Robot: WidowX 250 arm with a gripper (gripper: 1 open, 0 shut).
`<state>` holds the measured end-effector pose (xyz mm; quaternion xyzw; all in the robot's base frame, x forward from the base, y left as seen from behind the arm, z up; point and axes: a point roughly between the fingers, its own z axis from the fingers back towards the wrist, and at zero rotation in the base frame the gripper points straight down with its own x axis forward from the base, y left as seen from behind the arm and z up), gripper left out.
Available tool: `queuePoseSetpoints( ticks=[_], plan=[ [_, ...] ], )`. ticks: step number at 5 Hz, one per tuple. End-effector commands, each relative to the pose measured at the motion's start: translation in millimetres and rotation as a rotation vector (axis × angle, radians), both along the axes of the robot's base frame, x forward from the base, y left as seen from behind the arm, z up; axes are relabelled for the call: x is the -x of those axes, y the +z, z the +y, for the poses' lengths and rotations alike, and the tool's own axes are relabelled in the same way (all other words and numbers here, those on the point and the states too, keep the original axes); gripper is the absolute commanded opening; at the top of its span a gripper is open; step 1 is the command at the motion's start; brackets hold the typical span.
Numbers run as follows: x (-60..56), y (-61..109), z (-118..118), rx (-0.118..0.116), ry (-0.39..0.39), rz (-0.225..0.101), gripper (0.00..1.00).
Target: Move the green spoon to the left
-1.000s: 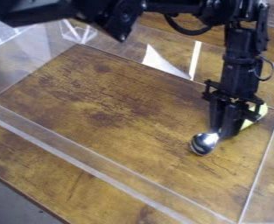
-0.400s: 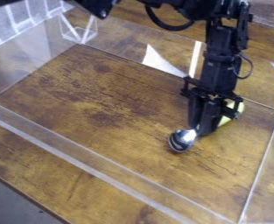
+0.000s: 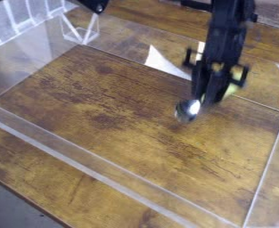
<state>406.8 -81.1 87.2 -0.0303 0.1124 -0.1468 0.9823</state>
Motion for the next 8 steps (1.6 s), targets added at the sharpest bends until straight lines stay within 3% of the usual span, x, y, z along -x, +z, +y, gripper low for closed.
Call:
queuePoseSetpoints(
  ticks=[1, 2, 3, 4, 5, 6, 7, 8],
  plan=[
    [-2.0, 67.4, -23.7, -0.022, -0.048, -0.147, 0.0],
    [6.6, 77.5, -38.7, -0.032, -0.09, -0.153, 0.0],
    [15.2, 72.1, -44.2, -0.022, -0.153, -0.148, 0.0],
    [17.3, 50.7, -42.7, -0.005, -0.297, -0.144, 0.0],
    [12.1, 32.8, -38.0, -0.003, -0.425, -0.171, 0.0],
    [19.4, 17.1, -38.6, -0.009, -0.537, -0.21, 0.0],
    [26.6, 15.6, -40.3, -0.047, -0.601, -0.253, 0.0],
    [10.9, 7.3, -40.4, -0.035, -0.661, -0.268, 0.0]
  ],
)
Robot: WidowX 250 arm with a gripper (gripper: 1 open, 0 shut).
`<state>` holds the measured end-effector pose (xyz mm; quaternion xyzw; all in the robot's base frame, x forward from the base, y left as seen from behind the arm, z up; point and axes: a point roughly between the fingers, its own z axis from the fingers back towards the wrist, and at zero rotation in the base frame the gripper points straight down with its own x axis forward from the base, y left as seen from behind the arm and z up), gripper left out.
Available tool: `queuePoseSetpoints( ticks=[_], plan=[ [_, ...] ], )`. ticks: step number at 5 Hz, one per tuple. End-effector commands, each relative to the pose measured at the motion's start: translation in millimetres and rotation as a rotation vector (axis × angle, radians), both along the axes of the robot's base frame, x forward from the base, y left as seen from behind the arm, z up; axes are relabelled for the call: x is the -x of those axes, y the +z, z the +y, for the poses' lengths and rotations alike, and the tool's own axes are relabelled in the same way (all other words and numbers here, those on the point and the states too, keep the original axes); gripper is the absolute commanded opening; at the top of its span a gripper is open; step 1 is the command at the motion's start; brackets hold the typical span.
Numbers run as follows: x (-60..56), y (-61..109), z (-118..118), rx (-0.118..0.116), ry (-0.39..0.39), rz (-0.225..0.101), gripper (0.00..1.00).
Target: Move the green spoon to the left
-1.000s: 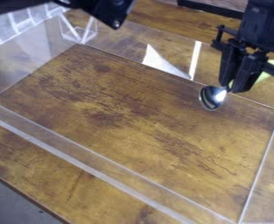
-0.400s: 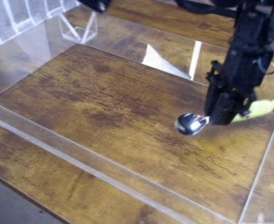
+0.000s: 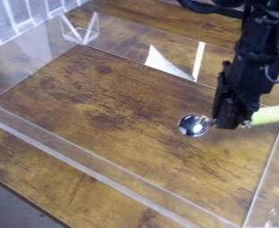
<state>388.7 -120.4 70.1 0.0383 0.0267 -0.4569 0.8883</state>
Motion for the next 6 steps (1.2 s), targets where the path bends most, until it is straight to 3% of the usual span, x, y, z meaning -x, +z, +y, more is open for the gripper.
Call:
queuePoseSetpoints(
  ticks=[1, 3, 6],
  plan=[
    [-22.7, 13.1, -2.8, 0.041, -0.074, -0.077, 0.0],
    [-43.5, -13.0, -16.7, 0.096, -0.117, -0.056, 0.0],
    [-39.9, -33.8, -25.9, 0.269, -0.048, 0.002, 0.0]
  ],
)
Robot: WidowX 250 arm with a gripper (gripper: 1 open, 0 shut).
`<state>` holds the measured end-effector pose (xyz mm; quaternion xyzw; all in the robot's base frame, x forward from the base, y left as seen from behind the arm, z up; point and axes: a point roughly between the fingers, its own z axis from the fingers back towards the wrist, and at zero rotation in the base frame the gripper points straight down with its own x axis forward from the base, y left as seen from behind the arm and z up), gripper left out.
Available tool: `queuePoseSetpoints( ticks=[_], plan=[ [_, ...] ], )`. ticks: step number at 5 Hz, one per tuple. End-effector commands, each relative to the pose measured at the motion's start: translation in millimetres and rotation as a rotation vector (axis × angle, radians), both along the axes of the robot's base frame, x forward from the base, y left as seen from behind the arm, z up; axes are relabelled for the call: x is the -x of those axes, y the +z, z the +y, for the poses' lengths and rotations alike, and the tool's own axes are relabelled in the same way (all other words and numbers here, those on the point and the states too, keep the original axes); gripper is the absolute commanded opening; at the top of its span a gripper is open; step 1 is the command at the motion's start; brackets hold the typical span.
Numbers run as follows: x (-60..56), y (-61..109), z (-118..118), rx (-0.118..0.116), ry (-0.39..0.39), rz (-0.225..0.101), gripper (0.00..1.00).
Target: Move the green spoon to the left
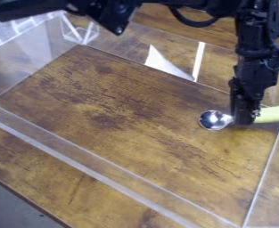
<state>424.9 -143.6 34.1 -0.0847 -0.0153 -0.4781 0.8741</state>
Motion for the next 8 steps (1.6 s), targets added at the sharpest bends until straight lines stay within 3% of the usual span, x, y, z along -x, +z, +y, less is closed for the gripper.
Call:
queuePoseSetpoints(
  ticks=[1, 2, 4, 5, 8],
  plan=[
    [-0.6, -0.8, -2.3, 0.052, 0.029, -0.011, 0.0],
    [0.5, -1.3, -0.9, 0.08, 0.058, 0.02, 0.0],
    [16.2, 2.9, 1.0, 0.121, 0.199, 0.086, 0.0],
    [25.1, 10.6, 3.2, 0.112, 0.261, 0.126, 0.0],
    [48.1, 34.2, 9.1, 0.038, 0.264, 0.208, 0.0]
  ],
)
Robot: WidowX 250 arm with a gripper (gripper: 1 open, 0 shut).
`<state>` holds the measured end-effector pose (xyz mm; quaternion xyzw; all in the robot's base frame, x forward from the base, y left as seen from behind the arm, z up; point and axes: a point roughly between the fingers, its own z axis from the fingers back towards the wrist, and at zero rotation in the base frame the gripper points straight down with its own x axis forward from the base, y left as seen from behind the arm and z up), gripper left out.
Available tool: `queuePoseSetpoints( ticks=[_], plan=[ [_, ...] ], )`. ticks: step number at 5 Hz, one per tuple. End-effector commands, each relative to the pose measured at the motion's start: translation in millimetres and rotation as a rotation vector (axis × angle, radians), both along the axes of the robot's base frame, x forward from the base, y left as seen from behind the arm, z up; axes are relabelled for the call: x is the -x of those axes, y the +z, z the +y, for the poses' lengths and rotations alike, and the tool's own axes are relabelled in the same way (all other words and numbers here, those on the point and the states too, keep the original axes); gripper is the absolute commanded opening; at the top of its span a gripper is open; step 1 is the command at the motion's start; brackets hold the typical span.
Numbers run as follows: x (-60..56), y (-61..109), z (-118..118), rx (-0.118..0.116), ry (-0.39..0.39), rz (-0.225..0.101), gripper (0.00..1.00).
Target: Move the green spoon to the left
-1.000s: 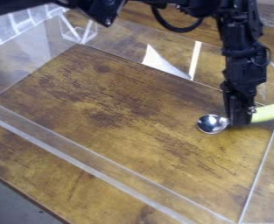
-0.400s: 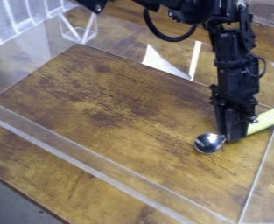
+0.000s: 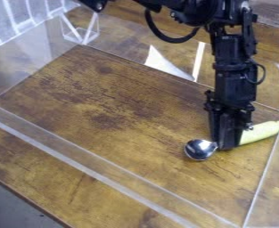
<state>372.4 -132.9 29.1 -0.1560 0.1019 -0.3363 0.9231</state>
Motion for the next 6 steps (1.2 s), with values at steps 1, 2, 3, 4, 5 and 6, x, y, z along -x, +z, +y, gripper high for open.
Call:
queuePoseSetpoints(
  ticks=[1, 2, 3, 4, 5, 6],
  plan=[
    [-0.4, 50.1, 5.0, -0.003, 0.003, -0.076, 0.0],
    [3.0, 60.1, 10.3, -0.022, 0.008, -0.059, 0.0],
    [10.5, 68.7, 1.0, -0.045, -0.015, -0.054, 0.0],
    [18.6, 74.2, -8.9, -0.059, -0.043, -0.059, 0.0],
    [9.8, 79.3, -15.0, -0.083, -0.051, -0.061, 0.0],
    [13.0, 88.6, -3.6, -0.101, -0.023, -0.07, 0.0]
  ],
)
